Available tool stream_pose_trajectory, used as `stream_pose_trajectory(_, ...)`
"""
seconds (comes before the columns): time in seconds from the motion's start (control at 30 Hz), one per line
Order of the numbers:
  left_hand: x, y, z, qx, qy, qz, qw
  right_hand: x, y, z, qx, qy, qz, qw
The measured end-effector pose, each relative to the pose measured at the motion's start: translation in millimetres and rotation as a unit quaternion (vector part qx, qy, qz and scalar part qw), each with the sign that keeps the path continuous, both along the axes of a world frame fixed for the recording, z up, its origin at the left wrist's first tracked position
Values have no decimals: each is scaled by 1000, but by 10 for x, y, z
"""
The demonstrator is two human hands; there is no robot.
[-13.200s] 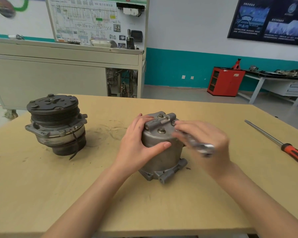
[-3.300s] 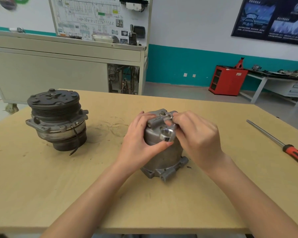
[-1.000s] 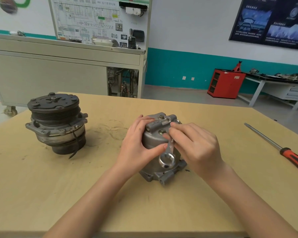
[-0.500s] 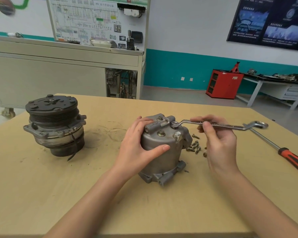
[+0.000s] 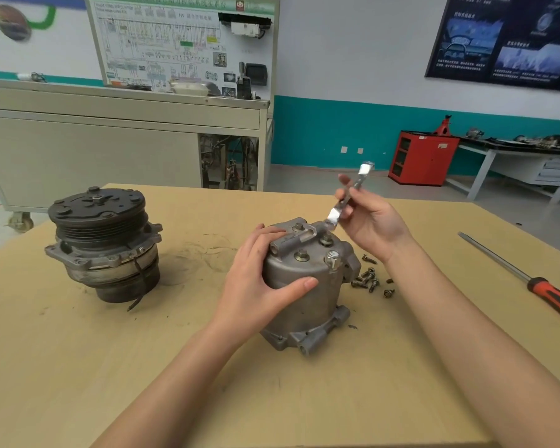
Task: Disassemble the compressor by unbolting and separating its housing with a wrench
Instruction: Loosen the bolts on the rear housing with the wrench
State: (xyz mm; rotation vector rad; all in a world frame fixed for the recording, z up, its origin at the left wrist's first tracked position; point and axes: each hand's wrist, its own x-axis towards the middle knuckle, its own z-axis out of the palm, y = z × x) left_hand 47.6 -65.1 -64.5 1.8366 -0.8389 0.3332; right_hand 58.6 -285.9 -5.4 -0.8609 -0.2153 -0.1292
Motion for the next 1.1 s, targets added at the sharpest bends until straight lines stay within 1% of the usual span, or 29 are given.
stream_pose_trajectory(0.03, 6, 1, -6, -1, 0, -2, 1000, -44, 13, 40, 11, -20, -47, 999)
stream_pose_trajectory(0.07, 8, 2, -12, -1, 1, -3, 1000, -113, 36, 80, -14, -44, -120, 992)
stream_pose_trajectory(0.1, 8, 1, -15, -2, 2, -3, 1000, -197, 70, 113, -73, -70, -204, 974)
stream_pose_trajectory(0.13, 10, -1, -16, -4, 0, -1, 1000, -285, 108, 129, -150, -100, -283, 942)
stream_pose_trajectory(0.17, 11, -2, -18, -5, -2, 0, 1000, -379, 155, 137, -225, -132, -348, 900)
stream_pose_trajectory(0.2, 13, -4, -18, -4, -4, 2, 1000, -468, 222, 139, -291, -167, -390, 858)
stream_pose_trajectory(0.23, 12, -8, -16, -3, -4, 5, 1000, -548, 296, 133, -357, -209, -420, 808)
stream_pose_trajectory(0.27, 8, -11, -17, -3, -4, 6, 1000, -612, 369, 123, -431, -260, -448, 739)
stream_pose_trajectory(0.33, 6, -13, -16, -9, -6, 7, 1000, -670, 498, 104, -566, -349, -503, 552)
stream_pose_trajectory(0.37, 4, -12, -16, -13, -8, 5, 1000, -670, 553, 97, -604, -373, -519, 476)
stream_pose_trajectory(0.4, 0, -10, -14, -15, -9, 3, 1000, -668, 602, 96, -629, -384, -527, 423)
stream_pose_trajectory(0.43, -3, -9, -12, -15, -8, 2, 1000, -669, 644, 101, -646, -389, -528, 390)
stream_pose_trajectory(0.53, -10, -20, -5, -16, -7, 7, 1000, -676, 738, 61, -678, -394, -525, 330)
stream_pose_trajectory(0.6, -9, -25, -6, -23, -11, 10, 1000, -681, 802, 22, -692, -393, -528, 297)
stream_pose_trajectory(0.73, 23, -42, -42, -40, -30, -21, 999, -680, 969, -114, -687, -394, -561, 242)
stream_pose_trajectory(0.83, 33, -88, -43, -58, -48, -2, 997, -696, 1035, -265, -674, -397, -585, 214)
stream_pose_trajectory(0.9, 31, -87, -33, -52, -26, 9, 998, -708, 1016, -342, -673, -407, -578, 216)
stream_pose_trajectory(1.03, 45, -42, -57, -44, -27, -17, 999, -697, 947, -363, -667, -417, -558, 265)
stream_pose_trajectory(1.1, 56, -45, -61, -46, -33, -19, 998, -688, 937, -363, -665, -410, -561, 274)
